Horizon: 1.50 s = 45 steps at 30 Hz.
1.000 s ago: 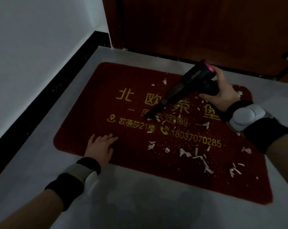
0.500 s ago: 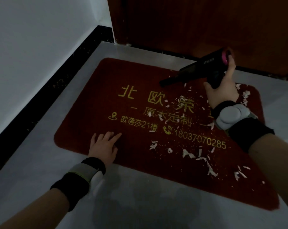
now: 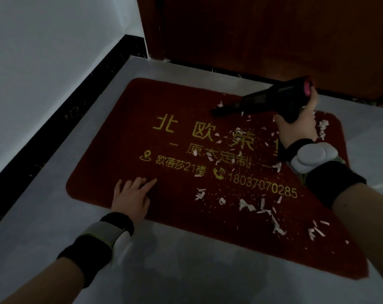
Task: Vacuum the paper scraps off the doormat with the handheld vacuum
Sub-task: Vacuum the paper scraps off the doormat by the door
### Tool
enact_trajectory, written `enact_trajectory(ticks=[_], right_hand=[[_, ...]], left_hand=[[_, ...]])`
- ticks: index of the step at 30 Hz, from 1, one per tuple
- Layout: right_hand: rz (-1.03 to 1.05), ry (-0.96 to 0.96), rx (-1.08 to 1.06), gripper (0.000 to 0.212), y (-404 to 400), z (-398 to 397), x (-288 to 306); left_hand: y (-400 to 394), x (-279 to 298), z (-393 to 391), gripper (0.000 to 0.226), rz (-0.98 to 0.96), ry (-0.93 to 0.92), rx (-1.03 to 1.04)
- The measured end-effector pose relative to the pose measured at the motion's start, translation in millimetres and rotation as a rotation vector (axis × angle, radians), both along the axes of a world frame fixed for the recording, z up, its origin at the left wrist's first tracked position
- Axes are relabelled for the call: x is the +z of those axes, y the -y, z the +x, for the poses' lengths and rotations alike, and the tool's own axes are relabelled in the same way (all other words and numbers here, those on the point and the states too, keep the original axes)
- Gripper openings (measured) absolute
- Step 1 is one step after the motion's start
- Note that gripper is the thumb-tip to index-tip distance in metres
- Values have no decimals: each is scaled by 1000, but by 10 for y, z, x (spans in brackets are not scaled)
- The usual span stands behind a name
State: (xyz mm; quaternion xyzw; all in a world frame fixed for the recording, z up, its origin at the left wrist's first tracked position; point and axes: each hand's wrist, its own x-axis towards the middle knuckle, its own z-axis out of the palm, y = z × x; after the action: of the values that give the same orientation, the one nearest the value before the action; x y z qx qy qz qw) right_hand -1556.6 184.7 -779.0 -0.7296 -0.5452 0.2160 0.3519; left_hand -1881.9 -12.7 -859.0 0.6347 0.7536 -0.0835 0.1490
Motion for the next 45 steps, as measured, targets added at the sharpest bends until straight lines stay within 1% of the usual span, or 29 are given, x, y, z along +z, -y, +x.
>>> enact_trajectory(ticks=[4, 9, 13, 15, 19, 22, 25, 32, 38, 45], right_hand=[[-8, -44, -118, 86, -8, 204, 10], [-39, -73, -130, 87, -36, 220, 16], [-44, -105, -159, 89, -119, 95, 27], [-56, -150, -175, 90, -197, 44, 36], [-141, -85, -255, 84, -360, -46, 144], [-146, -63, -279, 88, -520, -83, 148], [-168, -55, -244, 88, -574, -118, 111], [-90, -11, -149, 89, -570, -124, 101], [-100, 29, -90, 88, -548, -42, 160], [-76, 23, -84, 88, -547, 3, 134]], left_hand=[[-1, -33, 1, 56, 26, 4, -2], [-20, -54, 41, 51, 127, 40, 34], [-1, -81, 65, 51, 115, -16, 3], [24, -114, 68, 52, 128, 1, 4], [82, -217, 24, 54, 155, 10, -6], [99, -236, 16, 54, 131, 1, -17], [98, -234, 19, 57, 123, -20, -11], [106, -244, 19, 58, 121, -86, -56], [106, -197, 58, 63, 69, -36, -24], [96, -132, 73, 63, 44, -44, -24]])
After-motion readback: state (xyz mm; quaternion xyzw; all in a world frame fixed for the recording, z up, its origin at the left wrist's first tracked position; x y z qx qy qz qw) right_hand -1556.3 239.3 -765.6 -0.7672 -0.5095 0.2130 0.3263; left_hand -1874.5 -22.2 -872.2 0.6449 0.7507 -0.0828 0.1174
